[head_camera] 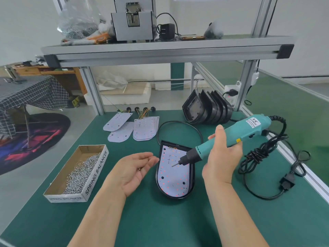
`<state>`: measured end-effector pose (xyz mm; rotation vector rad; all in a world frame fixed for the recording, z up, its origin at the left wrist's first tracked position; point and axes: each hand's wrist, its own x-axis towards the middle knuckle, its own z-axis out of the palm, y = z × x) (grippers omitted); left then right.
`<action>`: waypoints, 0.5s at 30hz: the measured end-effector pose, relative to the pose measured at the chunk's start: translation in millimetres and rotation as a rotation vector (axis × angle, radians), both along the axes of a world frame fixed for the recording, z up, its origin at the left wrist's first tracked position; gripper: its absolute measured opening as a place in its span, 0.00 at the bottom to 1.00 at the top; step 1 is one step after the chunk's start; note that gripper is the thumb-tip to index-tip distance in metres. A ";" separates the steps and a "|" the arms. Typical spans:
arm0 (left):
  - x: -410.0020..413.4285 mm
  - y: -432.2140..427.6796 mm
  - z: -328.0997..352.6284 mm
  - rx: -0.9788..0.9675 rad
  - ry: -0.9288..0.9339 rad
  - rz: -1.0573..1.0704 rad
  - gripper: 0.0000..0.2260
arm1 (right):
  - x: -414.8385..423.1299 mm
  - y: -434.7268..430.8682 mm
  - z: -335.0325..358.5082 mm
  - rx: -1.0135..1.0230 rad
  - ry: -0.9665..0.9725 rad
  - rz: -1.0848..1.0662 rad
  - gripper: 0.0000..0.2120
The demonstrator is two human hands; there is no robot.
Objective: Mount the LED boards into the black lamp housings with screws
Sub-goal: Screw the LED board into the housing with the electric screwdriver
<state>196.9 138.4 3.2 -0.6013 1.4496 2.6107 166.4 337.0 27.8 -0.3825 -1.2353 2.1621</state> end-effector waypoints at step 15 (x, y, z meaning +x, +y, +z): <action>10.9 27.8 16.7 -0.020 0.007 -0.180 0.12 | -0.2 -6.4 27.5 -0.018 0.115 -0.024 0.07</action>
